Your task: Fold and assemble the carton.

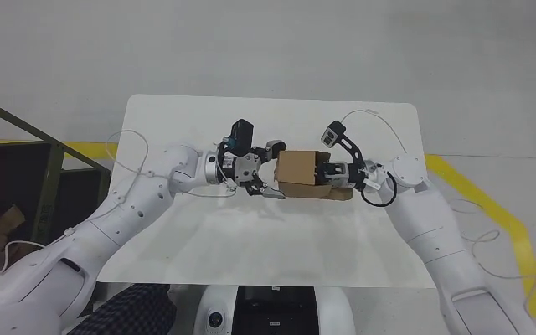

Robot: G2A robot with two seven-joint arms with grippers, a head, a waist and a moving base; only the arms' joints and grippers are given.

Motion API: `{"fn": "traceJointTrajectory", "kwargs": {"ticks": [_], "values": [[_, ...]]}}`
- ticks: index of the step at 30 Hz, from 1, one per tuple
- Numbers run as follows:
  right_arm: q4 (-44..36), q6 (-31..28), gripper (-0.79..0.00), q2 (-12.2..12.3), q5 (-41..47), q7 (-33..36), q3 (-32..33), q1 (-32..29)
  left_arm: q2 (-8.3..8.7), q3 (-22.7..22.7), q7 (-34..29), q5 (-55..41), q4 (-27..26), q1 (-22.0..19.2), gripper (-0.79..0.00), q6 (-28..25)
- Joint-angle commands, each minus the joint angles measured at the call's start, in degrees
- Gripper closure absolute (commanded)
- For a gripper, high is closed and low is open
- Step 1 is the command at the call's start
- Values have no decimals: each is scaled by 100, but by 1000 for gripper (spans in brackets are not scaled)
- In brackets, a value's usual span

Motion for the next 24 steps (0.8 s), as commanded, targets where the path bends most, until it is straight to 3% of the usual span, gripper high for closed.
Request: {"fn": "traceJointTrajectory", "kwargs": {"ticks": [1, 4, 8, 10, 19, 20, 21, 24], "values": [[2, 9, 0, -1, -15, 5, -7, 10, -15, 31, 4, -21, 25, -21, -785, 0], [9, 18, 0, -1, -25, 15, -15, 19, -29, 74, 5, -37, 57, -47, -770, 0], [1, 28, 0, -5, -48, 14, -34, 34, -39, 133, 0, -71, 87, -70, -610, 0], [-1, 29, 0, -7, -59, 11, -47, 42, -44, 163, 1, -85, 93, -84, -566, 0], [27, 24, 0, -8, -105, -16, -57, 62, -43, 252, 47, -147, 138, -132, -551, 0], [37, 31, -25, -7, -105, -24, -51, 63, -39, 254, 59, -149, 140, -134, -551, 0], [45, 33, -228, -5, -103, -27, -44, 65, -34, 258, 73, -155, 142, -131, -554, 0], [75, 41, -437, 3, -107, -31, -16, 73, -13, 251, 127, -175, 147, -117, -557, 0]]}}
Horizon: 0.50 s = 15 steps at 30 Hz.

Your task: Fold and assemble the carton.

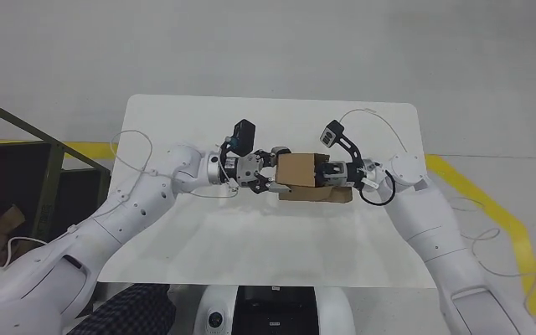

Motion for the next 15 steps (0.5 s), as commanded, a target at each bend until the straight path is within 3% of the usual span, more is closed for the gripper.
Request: {"fn": "traceJointTrajectory", "kwargs": {"ticks": [1, 5, 15], "values": [[20, 0, -594, 7, 11, 2, 28, 3, 18, -10, 29, -2, 5, 12, -554, 0], [74, 17, -628, 30, 52, 40, 114, 2, 66, -36, 84, -5, 6, 48, -542, 0], [137, 118, -579, 110, 56, 170, 335, -38, 177, -118, 184, 50, -76, 117, -523, 0]]}}
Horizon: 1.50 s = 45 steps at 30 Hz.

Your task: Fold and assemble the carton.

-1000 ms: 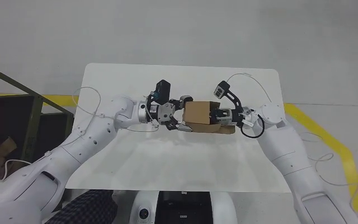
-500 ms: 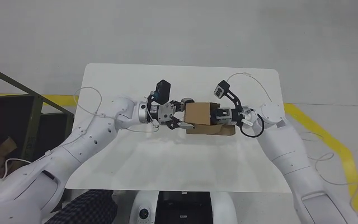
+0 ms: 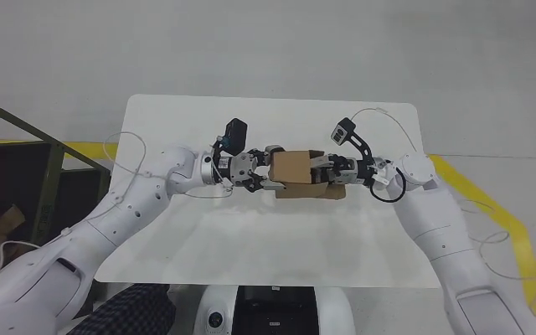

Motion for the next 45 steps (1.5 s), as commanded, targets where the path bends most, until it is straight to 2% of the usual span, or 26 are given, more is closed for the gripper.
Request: {"fn": "traceJointTrajectory", "kwargs": {"ticks": [1, 3, 4, 6, 10, 15, 24, 36, 42, 45], "values": [[-11, 16, -570, 18, 2, 20, 48, -17, 17, -11, 20, 10, -15, 12, -520, 0], [-27, 31, -533, 35, 5, 28, 95, -36, 29, -17, 37, 20, -29, 22, -520, 0], [-38, 40, -474, 43, 5, 35, 115, -47, 34, -16, 50, 13, -34, 29, -523, 0], [-64, 48, -416, 55, 38, 41, 154, -78, 42, -20, 77, 17, -44, 32, -517, 0], [-92, 64, -443, 83, 113, 87, 240, -136, 55, -24, 121, 41, -56, 38, -511, 0], [-115, 84, -422, 121, 171, 151, 350, -196, 72, -42, 156, 93, -49, 38, -508, 0], [-361, 256, -471, 141, 169, 244, 332, -159, 53, 18, 45, 196, -54, 28, -526, 0], [-377, 404, -382, 43, 113, 228, -103, 83, -19, 47, -23, 293, -73, -23, -533, 0], [-347, 377, -249, 17, 73, 195, -202, 165, -53, 44, -57, 349, -67, -23, -542, 0], [-314, 356, -83, 12, 73, 180, -220, 180, -63, 29, -48, 360, -60, -16, -542, 0]]}}
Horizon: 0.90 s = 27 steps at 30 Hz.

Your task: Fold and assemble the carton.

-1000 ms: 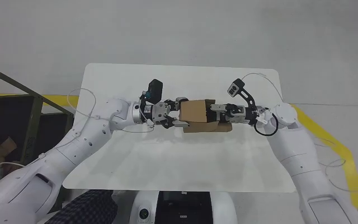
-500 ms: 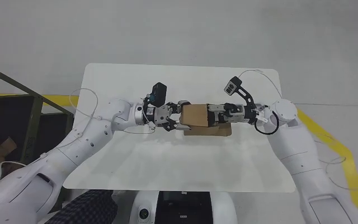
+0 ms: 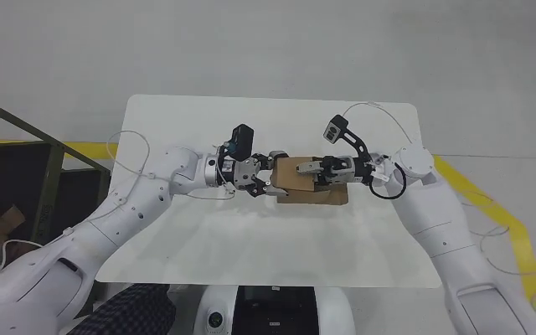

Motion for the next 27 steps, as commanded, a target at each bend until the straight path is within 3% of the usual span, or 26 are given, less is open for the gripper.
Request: {"fn": "traceJointTrajectory", "kwargs": {"ticks": [1, 7, 9, 10, 21, 27], "values": [[12, -15, -28, -3, -1, -5, -14, 3, -4, -12, 8, 9, 5, 7, -542, 0], [-24, -61, 0, -19, 68, -26, -65, -40, -11, -50, 55, -14, 30, 41, -585, 0], [-12, -70, 0, -25, 107, -37, -75, -45, -11, -64, 84, -26, 24, 49, -665, 0], [-8, -76, 0, -30, 156, -26, -80, -51, -8, -74, 99, -27, 20, 50, -785, 0], [239, -177, 0, -60, 671, 240, -10, -42, 189, -638, 801, -82, 159, 350, -785, 0], [276, -223, 0, -86, 830, 330, -34, -47, 216, -795, 533, -127, 224, 516, -785, 17]]}}
